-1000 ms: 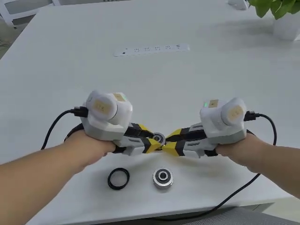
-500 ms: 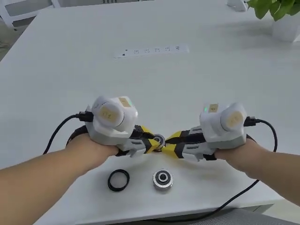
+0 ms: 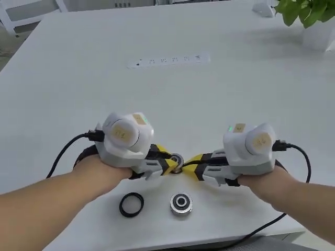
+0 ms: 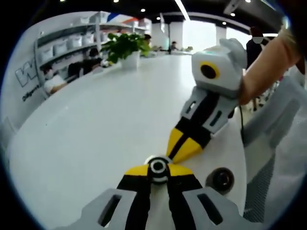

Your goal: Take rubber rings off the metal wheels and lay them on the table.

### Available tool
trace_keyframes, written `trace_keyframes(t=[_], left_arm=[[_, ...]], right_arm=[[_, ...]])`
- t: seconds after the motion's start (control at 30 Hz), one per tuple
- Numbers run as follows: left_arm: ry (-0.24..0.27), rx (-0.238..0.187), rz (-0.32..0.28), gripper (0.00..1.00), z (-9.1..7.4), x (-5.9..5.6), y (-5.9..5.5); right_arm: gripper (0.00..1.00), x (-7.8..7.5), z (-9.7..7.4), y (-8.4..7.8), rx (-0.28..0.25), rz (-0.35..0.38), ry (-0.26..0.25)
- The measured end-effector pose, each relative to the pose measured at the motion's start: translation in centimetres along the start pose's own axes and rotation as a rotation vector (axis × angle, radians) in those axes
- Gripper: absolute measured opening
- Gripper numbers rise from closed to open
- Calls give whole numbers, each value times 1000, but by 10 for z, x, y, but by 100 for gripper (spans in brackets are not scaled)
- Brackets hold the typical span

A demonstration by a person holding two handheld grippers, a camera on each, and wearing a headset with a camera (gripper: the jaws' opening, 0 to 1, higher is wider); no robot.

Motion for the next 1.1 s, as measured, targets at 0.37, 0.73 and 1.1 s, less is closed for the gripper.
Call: trace_keyframes(t=[0.37, 0.73, 1.1], left_arm=[[10, 13, 15, 12, -1, -1, 1], [20, 22, 29, 12, -1, -3, 1], [27, 38, 36, 12, -2, -5, 3]], right_arm=[[0, -4, 0, -3, -41, 188, 6], [0, -8, -4, -4, -121, 370, -9], [0, -6, -6, 3, -161, 448, 10]])
Point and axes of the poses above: the centre of the closed fingertips' face, and the gripper's own axes: z roughly forward along the fingers, x roughly to its left, y roughly out of its top, the point moved 10 cm from there along -z, roughly backward along the fingers, and after that the axes turned 9 degrees about z, right-handed, at the moved point
